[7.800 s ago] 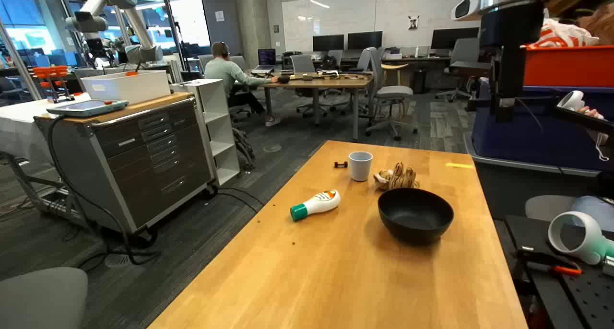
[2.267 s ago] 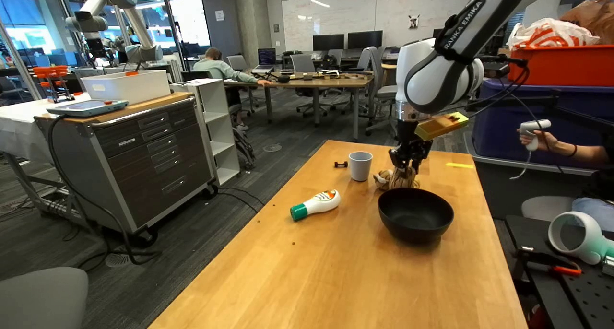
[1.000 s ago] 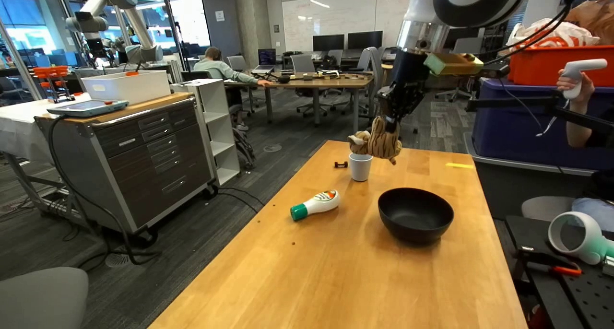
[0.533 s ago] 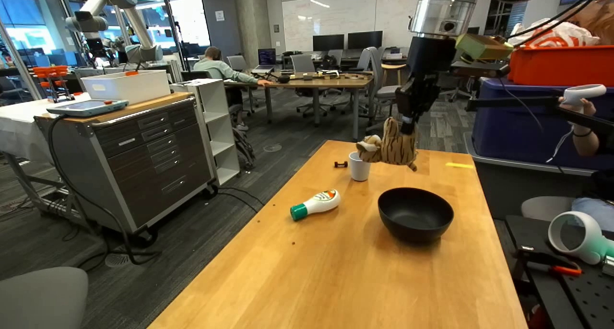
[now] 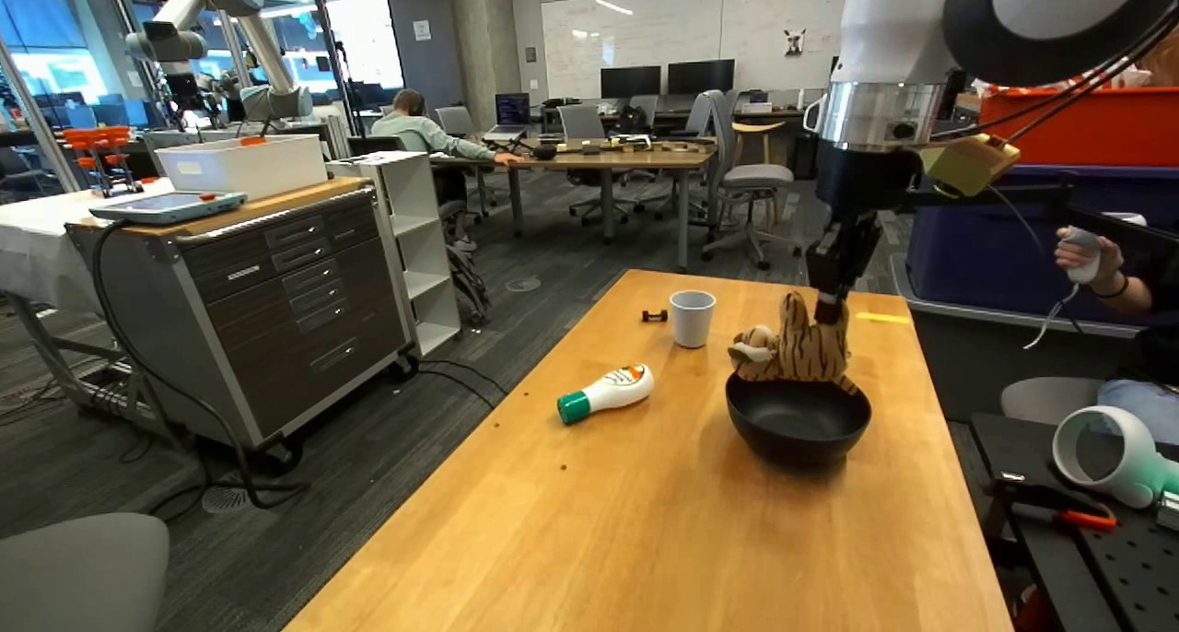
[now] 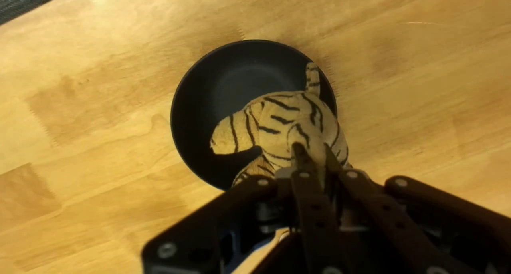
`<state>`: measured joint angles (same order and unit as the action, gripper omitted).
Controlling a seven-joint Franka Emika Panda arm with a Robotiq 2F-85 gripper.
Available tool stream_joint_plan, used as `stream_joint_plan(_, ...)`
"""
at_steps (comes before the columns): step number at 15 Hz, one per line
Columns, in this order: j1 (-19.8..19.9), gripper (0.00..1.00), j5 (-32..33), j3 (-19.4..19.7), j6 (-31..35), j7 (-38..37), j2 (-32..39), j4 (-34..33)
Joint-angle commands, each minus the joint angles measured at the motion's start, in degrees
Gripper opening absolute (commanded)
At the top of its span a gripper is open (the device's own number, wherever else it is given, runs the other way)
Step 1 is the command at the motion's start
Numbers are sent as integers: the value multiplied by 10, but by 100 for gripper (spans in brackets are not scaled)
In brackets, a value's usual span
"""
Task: Put the stuffed animal in the bowl
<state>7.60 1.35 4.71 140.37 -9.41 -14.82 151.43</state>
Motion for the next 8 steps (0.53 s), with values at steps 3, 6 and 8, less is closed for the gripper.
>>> stream_joint_plan(3,-1,2,-9,4,104,12,38,41)
stream_joint_plan(6,3,2,-7,4,172,-2,79,46)
stream_joint_plan(8,6,2,-5,5,211,-11,108,45)
